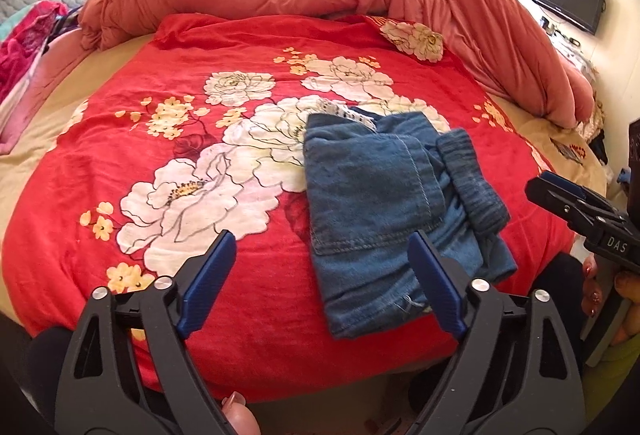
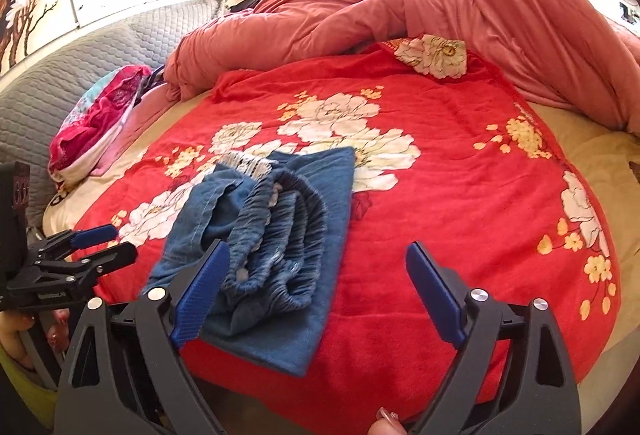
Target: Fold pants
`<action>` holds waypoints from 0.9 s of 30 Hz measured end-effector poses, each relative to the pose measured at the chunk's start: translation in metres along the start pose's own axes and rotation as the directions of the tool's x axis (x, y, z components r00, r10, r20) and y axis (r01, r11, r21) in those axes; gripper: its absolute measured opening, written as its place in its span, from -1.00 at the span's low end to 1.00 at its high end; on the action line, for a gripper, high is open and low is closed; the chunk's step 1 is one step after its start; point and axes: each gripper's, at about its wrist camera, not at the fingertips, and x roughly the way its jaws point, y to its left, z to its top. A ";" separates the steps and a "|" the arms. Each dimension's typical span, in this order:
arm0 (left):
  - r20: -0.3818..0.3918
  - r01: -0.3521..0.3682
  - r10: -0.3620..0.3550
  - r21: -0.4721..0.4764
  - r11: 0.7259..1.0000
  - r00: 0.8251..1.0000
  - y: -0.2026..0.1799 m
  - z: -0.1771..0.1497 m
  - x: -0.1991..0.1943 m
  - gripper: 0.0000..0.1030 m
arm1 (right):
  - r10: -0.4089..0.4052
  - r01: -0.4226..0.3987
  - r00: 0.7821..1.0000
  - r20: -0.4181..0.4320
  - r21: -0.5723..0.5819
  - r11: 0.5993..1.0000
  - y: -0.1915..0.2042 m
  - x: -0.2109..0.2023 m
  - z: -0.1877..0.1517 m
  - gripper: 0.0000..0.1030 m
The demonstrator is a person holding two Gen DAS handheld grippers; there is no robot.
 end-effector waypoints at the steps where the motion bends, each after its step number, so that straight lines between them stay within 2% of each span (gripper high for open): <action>1: 0.002 -0.003 0.003 -0.008 1.000 1.000 0.003 0.003 0.001 0.66 | -0.004 0.004 1.000 0.002 -0.001 1.000 -0.001 0.000 0.001 0.82; 9: -0.006 0.006 -0.007 -0.017 1.000 1.000 0.009 0.024 0.018 0.74 | -0.042 0.043 0.999 -0.022 0.004 0.999 -0.016 0.017 0.015 0.82; 15: -0.059 0.068 -0.071 -0.045 0.997 0.996 0.008 0.034 0.047 0.74 | -0.037 0.038 0.995 -0.091 0.006 0.999 -0.024 0.042 0.022 0.78; 17: -0.083 0.086 -0.091 -0.056 0.995 0.992 0.009 0.035 0.057 0.74 | -0.031 0.030 0.992 -0.119 -0.013 0.999 -0.023 0.050 0.021 0.68; 19: -0.107 0.091 -0.096 -0.057 0.994 0.990 0.009 0.034 0.066 0.74 | -0.028 0.025 0.989 -0.144 -0.021 0.999 -0.021 0.057 0.020 0.50; 24: -0.163 0.101 -0.108 -0.048 0.994 0.981 0.007 0.030 0.090 0.74 | 0.038 -0.042 0.975 -0.218 -0.014 0.999 -0.019 0.080 0.018 0.13; 27: -0.166 0.112 -0.121 -0.061 0.992 0.979 0.009 0.026 0.096 0.72 | 0.095 -0.087 0.966 -0.239 0.045 0.995 -0.025 0.092 0.016 0.11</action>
